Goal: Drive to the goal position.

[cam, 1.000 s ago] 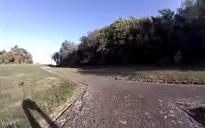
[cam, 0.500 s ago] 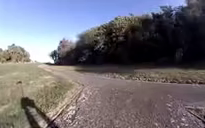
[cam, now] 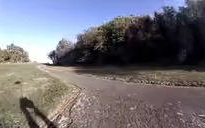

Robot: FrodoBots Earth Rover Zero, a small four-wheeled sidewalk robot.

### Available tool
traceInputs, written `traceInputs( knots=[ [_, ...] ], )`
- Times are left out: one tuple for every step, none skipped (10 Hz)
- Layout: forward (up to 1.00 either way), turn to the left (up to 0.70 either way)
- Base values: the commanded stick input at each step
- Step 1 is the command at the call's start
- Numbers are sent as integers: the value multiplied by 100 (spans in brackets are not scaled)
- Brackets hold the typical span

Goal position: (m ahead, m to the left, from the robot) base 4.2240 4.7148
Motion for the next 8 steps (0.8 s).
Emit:
traceInputs(
  knots=[
    [50,-1],
    [50,-3],
    [50,-26],
    [50,-27],
    [50,-3],
    [50,0],
    [50,0],
    [50,0]
  ],
)
